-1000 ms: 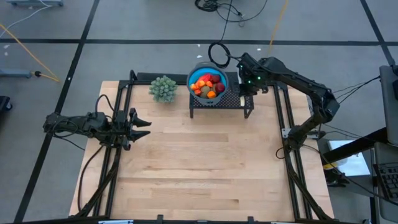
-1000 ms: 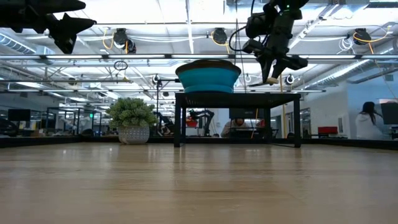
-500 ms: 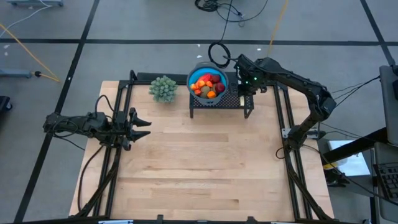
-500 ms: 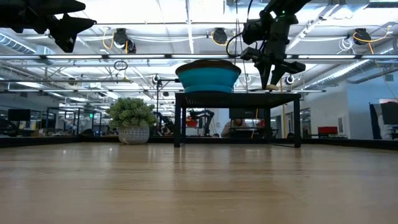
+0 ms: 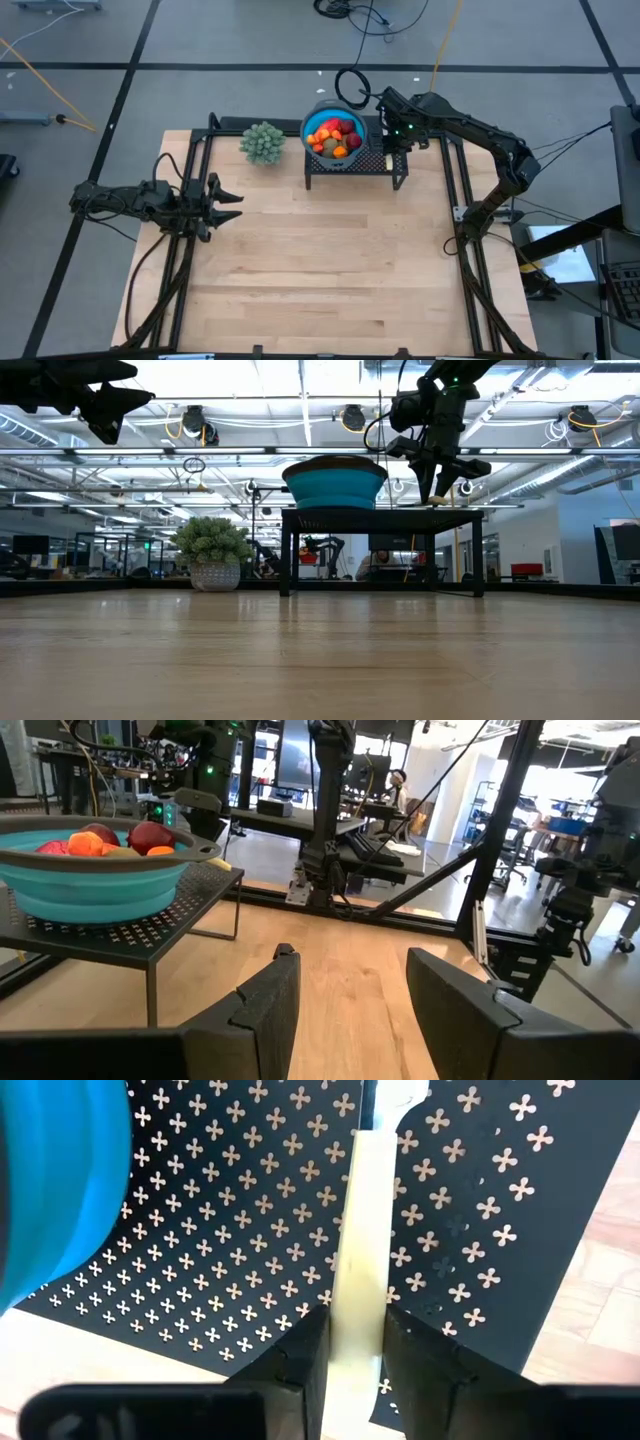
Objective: Pick & Place Fruit
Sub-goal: Put the yellow table knife on the shelf
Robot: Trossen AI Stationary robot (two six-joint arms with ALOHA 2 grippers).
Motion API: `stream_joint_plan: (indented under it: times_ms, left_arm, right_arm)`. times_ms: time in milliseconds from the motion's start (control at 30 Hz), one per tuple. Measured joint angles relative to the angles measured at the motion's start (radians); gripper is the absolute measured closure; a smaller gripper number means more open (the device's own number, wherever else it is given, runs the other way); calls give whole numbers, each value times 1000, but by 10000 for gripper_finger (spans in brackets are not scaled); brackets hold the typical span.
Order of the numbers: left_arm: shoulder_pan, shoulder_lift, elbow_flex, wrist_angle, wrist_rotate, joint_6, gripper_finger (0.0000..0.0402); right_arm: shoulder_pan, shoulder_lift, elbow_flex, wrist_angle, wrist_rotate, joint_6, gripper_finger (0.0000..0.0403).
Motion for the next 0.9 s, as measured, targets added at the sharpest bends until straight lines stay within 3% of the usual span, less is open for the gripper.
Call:
stream_joint_plan:
  times_ms: [900]
  left_arm:
    - [0,0,0,0,0,-2,218]
  right_arm:
    - [9,-1,-72,76,-2,49,316]
